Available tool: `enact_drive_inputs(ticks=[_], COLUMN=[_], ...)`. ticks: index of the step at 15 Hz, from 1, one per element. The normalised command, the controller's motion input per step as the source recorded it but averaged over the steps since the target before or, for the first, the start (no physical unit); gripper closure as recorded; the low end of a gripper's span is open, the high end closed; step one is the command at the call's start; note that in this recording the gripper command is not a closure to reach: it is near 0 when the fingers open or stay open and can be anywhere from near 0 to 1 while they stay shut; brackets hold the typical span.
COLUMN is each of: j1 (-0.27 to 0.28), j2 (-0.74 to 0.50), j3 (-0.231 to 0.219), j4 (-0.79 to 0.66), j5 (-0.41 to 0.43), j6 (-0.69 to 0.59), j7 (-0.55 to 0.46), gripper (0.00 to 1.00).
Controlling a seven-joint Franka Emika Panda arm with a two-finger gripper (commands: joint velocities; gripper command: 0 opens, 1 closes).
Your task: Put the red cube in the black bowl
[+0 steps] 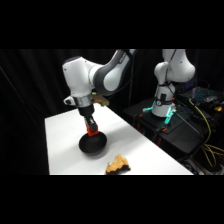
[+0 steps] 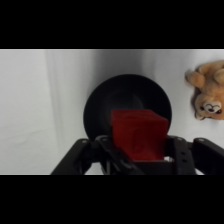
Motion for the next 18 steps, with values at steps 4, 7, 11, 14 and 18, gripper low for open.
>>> enact_drive_inputs(ticks=[4,7,11,14,18], j1=[-0.127,-0.123,-0.079,-0.008,0.073], j2=[0.28,0.18,0.05,-0.17,-0.40], j3=[0.087,0.085,0.067,0.031,-0.010], j4=[0.31,0.27,0.18,0.06,0.01], j5=[0.176,0.140,0.092,0.028,-0.025], j6=[-0.05,-0.09,-0.15,-0.26,-0.44], j7=[-0.33,-0.27,-0.19,-0.07,0.09], gripper=[1.00,0.00,0.00,0.00,0.00])
